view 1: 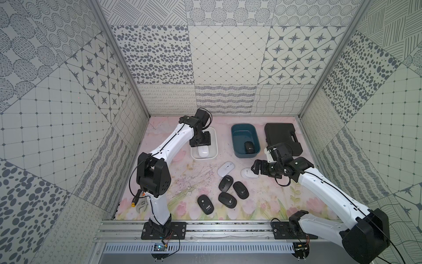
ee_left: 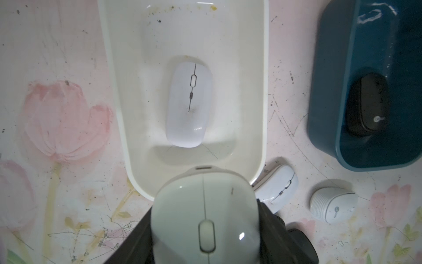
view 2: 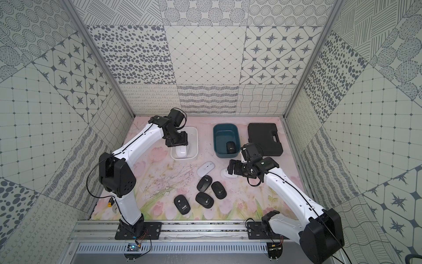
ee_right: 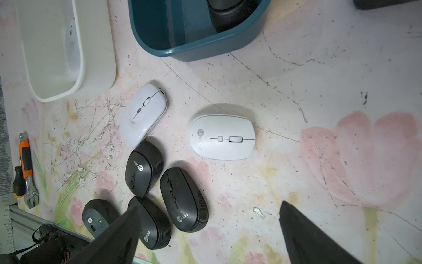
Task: Place the mice by color into the storage box
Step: Pick up the mouse from the center of the board, then place the mouse in the storage box.
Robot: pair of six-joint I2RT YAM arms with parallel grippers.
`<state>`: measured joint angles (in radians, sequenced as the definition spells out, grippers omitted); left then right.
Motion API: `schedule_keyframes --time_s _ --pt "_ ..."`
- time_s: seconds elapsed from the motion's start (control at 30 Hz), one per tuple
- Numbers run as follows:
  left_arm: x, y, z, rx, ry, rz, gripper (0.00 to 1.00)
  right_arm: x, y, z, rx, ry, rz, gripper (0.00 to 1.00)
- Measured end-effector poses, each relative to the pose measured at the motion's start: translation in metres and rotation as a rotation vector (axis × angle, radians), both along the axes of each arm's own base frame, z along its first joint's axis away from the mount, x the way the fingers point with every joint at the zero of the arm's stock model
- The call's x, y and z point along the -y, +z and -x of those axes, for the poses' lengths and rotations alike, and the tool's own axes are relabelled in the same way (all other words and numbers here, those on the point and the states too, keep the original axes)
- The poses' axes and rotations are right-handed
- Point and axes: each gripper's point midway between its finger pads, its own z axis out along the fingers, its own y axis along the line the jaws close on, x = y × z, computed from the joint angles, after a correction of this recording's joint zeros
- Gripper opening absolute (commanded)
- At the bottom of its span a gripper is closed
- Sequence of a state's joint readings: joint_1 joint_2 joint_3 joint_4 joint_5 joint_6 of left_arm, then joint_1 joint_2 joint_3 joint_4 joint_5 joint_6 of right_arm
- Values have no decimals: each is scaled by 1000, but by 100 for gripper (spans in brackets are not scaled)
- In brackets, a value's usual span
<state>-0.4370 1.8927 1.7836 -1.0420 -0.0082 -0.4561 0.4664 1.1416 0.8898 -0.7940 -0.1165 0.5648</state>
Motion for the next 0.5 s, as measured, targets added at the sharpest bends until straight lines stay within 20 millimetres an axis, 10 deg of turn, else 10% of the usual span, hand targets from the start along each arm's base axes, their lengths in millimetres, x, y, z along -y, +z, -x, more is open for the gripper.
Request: schedule_keyframes --time_s 0.5 --pt "-4 -45 -67 -2 -70 -128 45 -3 -12 0 -25 8 -2 99"
